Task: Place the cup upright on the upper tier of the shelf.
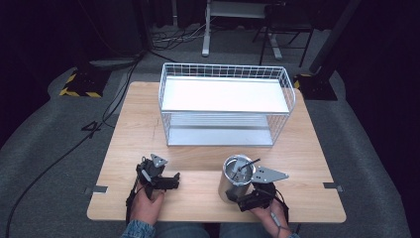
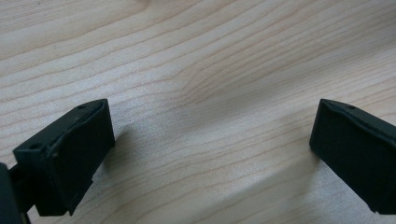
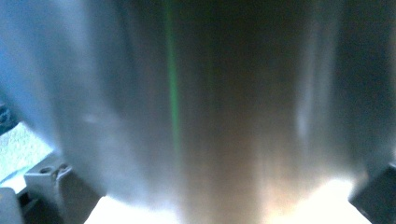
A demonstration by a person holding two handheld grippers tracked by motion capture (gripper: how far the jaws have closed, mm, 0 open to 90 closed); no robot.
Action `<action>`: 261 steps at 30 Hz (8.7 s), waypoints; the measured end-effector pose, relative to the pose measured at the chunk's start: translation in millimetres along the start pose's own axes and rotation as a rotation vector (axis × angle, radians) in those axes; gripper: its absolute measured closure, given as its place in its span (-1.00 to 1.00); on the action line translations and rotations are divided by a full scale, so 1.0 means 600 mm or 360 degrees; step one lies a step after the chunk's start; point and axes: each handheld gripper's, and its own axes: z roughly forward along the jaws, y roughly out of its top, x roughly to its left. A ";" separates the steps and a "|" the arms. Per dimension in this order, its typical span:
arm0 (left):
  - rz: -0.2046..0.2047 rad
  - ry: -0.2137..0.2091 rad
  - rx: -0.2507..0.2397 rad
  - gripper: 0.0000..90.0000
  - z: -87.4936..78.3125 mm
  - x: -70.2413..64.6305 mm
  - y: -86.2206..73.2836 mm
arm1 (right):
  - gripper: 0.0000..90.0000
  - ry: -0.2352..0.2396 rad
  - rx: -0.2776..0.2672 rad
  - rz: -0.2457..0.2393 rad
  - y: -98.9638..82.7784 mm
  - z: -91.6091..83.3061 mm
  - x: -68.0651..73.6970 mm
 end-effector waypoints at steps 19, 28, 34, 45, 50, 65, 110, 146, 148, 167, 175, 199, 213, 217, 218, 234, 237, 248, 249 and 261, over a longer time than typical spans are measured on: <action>0.0001 0.0000 0.0001 -0.99 0.000 0.000 0.000 | -0.93 -0.0064 -0.0064 -0.0099 0.008 0.005 0.011; -0.0001 -0.0003 0.0000 -0.99 0.000 0.000 0.000 | -0.92 -0.0082 -0.0032 -0.0125 0.018 0.001 0.019; -0.0001 -0.0003 -0.0001 -0.99 0.000 0.000 0.000 | -0.92 -0.0088 -0.0056 -0.0114 0.036 -0.010 0.017; 0.0000 0.0000 0.0000 -0.99 0.000 0.000 0.000 | -0.92 -0.0092 -0.0103 -0.0094 0.085 -0.034 0.011; -0.0002 -0.0003 -0.0001 -0.99 0.000 0.000 0.000 | -0.92 -0.0102 -0.0089 -0.0083 0.113 -0.045 0.006; 0.0000 -0.0001 0.0001 -0.99 0.000 0.000 0.000 | -0.92 -0.0119 -0.0134 -0.0085 0.181 -0.068 -0.013; 0.0001 0.0002 0.0000 -0.99 0.000 0.000 0.000 | -0.92 -0.0226 -0.0164 -0.0138 0.406 -0.095 -0.066; 0.0000 -0.0001 0.0004 -0.99 0.000 0.000 0.000 | -0.93 -0.0354 -0.0204 0.0012 0.412 0.024 -0.198; 0.0002 0.0003 0.0005 -0.99 0.000 0.000 0.000 | -0.93 -0.0352 -0.0209 0.0010 0.412 0.024 -0.198; 0.0000 -0.0002 0.0003 -0.99 0.000 0.000 0.000 | -0.99 -0.0411 -0.0231 -0.0049 0.413 0.024 -0.194; 0.0001 0.0002 0.0004 -0.99 0.000 0.000 0.000 | -1.00 -0.0417 -0.0254 -0.0047 0.414 0.007 -0.188; 0.0009 -0.0007 0.0003 -0.99 0.000 0.000 0.001 | -1.00 -0.0353 -0.0290 -0.0082 0.400 -0.106 -0.149; 0.0008 -0.0008 0.0003 -0.99 0.000 0.000 0.001 | -1.00 -0.0255 -0.0255 -0.0082 0.365 -0.144 -0.128; 0.0009 -0.0007 0.0003 -0.99 0.000 0.000 0.001 | -1.00 -0.0243 -0.0259 -0.0069 0.350 -0.159 -0.123; 0.0008 -0.0006 0.0004 -0.99 0.000 0.000 0.001 | -1.00 -0.0244 -0.0264 -0.0069 0.347 -0.162 -0.122; 0.0010 -0.0007 0.0001 -0.99 0.003 -0.002 0.004 | -0.87 -0.0379 -0.0084 -0.0060 0.269 -0.195 -0.119; 0.0012 -0.0007 0.0001 -0.99 0.003 -0.002 0.004 | -0.87 -0.0405 -0.0046 -0.0057 0.257 -0.196 -0.119; 0.0011 -0.0006 0.0001 -0.99 0.003 -0.002 0.004 | -0.82 -0.0450 0.0102 -0.0015 0.187 -0.184 -0.129; 0.0011 -0.0006 0.0001 -0.99 0.003 -0.002 0.004 | -0.82 -0.0450 0.0102 -0.0015 0.187 -0.184 -0.129; 0.0010 -0.0007 0.0000 -0.99 0.003 -0.003 0.004 | -0.66 -0.0443 0.0226 0.0110 0.094 -0.150 -0.141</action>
